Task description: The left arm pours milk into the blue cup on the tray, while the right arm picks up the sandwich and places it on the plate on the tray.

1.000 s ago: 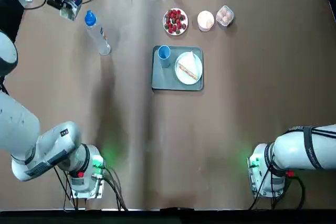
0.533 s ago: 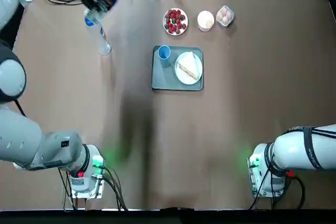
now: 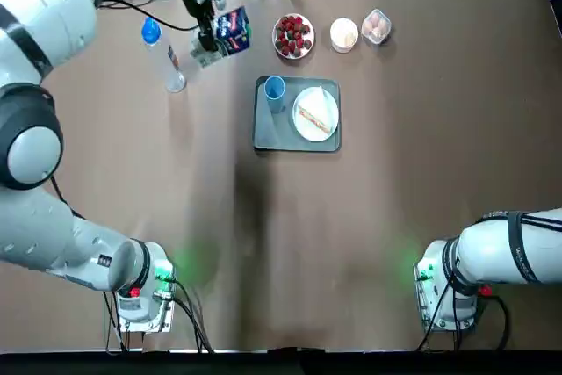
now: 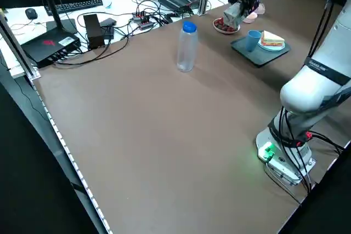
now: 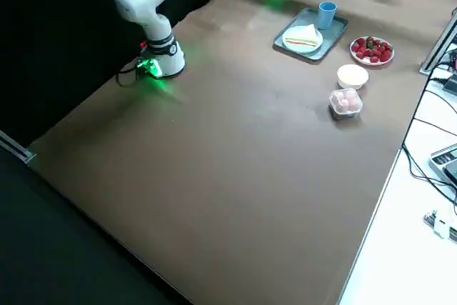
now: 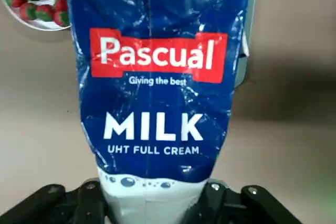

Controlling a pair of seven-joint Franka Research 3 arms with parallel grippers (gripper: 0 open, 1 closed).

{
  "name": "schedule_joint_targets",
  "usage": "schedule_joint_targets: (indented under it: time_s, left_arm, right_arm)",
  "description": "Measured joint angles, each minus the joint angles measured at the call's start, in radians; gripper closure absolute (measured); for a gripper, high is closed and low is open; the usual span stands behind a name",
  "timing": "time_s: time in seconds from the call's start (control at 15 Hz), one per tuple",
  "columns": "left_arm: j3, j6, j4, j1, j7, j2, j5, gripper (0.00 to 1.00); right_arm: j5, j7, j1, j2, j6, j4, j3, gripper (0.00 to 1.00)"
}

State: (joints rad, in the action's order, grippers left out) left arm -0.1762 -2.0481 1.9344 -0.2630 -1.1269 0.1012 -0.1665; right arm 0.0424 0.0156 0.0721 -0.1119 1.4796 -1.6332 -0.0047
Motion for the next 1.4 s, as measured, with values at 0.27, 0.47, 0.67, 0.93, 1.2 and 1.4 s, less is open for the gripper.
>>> schedule_joint_targets:
  time_s: [0.27,0.47,0.67,0.93,1.2,1.4]
  left_arm:
    - [0.0,-0.037,0.007,-0.056,0.116,0.058,0.155,0.52]
    - [0.0,-0.06,0.008,-0.1,0.199,0.102,0.243,0.52]
    - [0.0,-0.071,0.006,-0.132,0.253,0.132,0.307,0.52]
    - [-0.001,-0.073,-0.013,-0.171,0.286,0.168,0.348,0.52]
    - [0.0,-0.073,-0.032,-0.189,0.29,0.19,0.372,0.52]
    - [0.0,-0.069,-0.073,-0.201,0.31,0.214,0.412,0.52]
  right_arm:
    - [0.0,0.0,0.0,-0.001,0.0,0.0,0.004,0.0]
    - [0.0,0.0,0.0,-0.001,-0.001,0.0,0.006,0.0]
    - [0.0,0.0,0.0,-0.001,0.003,0.0,0.006,0.0]
    - [0.0,0.0,-0.004,-0.001,0.005,0.0,0.003,0.0]
    - [0.0,0.0,-0.005,-0.001,0.005,0.0,0.004,0.0]
    - [0.0,0.0,-0.005,-0.001,0.01,0.0,0.005,0.0]
